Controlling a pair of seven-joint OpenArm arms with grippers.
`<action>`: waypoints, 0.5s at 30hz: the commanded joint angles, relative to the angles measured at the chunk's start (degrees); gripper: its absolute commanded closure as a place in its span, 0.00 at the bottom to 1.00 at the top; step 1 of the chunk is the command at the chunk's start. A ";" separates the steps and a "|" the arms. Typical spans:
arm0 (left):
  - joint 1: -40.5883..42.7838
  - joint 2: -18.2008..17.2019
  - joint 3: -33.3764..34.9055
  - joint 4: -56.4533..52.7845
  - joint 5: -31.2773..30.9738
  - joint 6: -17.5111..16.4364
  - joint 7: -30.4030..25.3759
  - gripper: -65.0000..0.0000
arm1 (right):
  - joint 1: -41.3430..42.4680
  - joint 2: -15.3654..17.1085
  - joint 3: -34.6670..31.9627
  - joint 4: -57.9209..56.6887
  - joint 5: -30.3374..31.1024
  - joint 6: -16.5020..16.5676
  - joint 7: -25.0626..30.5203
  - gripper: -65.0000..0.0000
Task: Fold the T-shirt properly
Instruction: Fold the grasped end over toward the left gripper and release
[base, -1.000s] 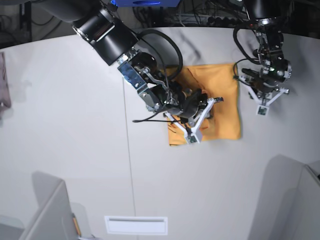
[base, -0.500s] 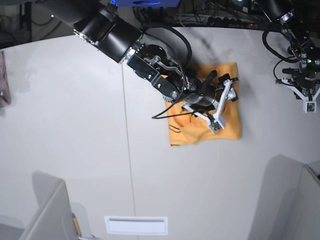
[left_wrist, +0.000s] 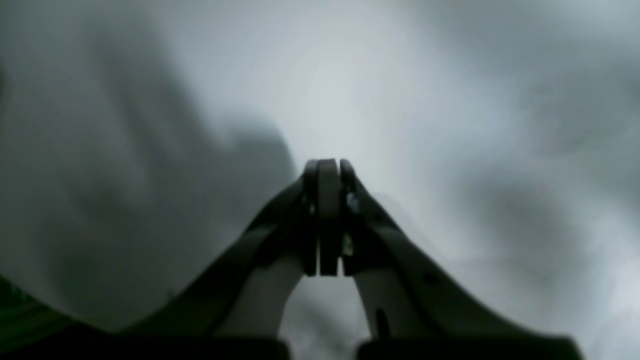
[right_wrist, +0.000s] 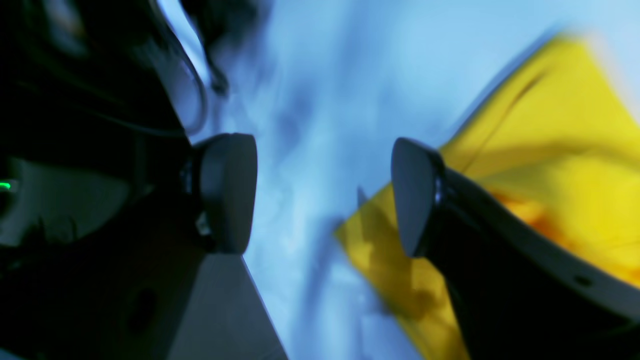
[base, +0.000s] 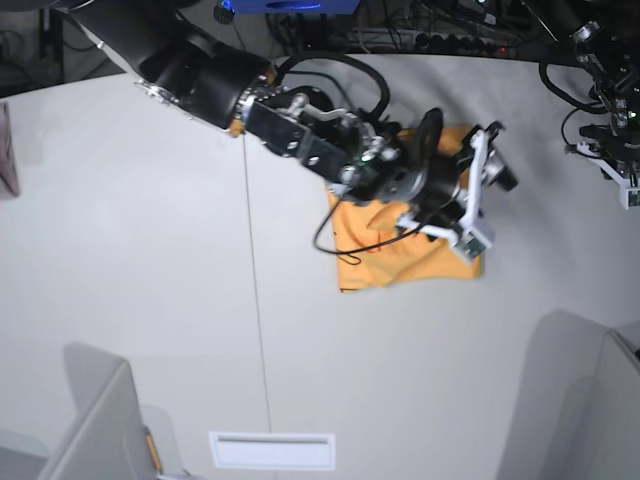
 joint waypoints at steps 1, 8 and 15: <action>-0.26 -1.41 -2.72 0.80 0.27 0.28 -0.68 1.00 | -0.52 1.44 2.37 2.77 -0.33 -1.54 -1.02 0.52; -0.18 -2.29 -10.55 0.80 0.27 -6.14 -0.68 1.00 | -4.12 6.63 10.72 8.39 -0.51 -3.74 -7.79 1.00; 0.00 -2.20 -11.69 0.71 0.27 -6.85 -0.68 1.00 | -4.12 9.71 17.49 7.43 -0.59 -3.74 -8.40 1.00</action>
